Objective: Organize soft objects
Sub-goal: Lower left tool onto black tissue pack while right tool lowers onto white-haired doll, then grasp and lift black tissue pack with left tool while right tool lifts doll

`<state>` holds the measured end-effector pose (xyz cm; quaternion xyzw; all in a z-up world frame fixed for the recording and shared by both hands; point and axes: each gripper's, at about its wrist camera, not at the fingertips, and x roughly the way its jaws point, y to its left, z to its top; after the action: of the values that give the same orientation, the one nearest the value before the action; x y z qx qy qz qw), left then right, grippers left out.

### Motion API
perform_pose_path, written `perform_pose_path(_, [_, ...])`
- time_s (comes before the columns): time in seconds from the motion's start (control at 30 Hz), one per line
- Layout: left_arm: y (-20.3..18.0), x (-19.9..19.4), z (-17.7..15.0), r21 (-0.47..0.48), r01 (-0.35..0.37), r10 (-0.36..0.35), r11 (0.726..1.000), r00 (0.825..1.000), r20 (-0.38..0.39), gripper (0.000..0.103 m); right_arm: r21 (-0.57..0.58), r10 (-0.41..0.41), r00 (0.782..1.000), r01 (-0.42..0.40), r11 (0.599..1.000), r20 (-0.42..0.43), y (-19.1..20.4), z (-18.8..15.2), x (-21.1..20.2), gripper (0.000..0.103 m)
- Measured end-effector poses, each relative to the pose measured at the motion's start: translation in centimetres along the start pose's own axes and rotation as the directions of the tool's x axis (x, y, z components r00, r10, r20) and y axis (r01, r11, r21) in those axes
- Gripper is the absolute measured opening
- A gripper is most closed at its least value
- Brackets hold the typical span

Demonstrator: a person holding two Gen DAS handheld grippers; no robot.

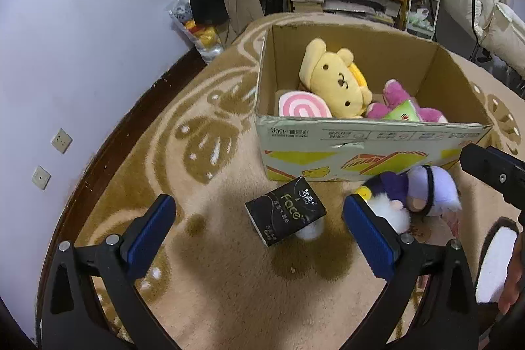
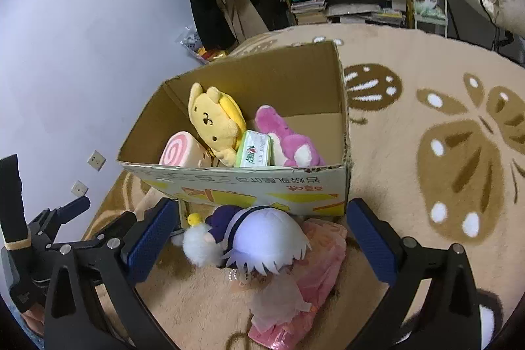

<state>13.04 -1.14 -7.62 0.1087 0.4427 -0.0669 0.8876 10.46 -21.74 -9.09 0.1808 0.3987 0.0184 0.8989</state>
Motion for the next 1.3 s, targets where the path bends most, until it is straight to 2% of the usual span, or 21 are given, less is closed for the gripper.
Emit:
perform_pose_path(0.43, [-0.7,3.1,0.4,0.016,-0.011,0.012,1.000,0.998,-0.060,0.101,0.006,0.003,0.997,-0.002,1.000,-0.076,-0.6,0.1,3.3,0.103])
perform_pose_path(0.9, [-1.0,7.3,0.5,0.005,0.015,-0.014,1.000,0.987,-0.159,0.101,0.030,0.003,0.984,0.002,1.000,-0.176,-1.3,-0.7,6.4,0.103])
perform_pose_path(1.07, [-0.7,8.2,0.3,-0.002,0.013,-0.013,1.000,0.984,-0.177,0.101,0.002,-0.008,0.980,0.009,1.000,-0.199,-0.9,-0.8,7.6,0.103])
perform_pose_path(1.3, [-0.9,8.5,0.3,0.006,-0.002,0.003,1.000,0.987,-0.163,0.101,-0.039,-0.031,0.976,0.023,0.999,-0.216,0.1,-1.1,8.0,0.103])
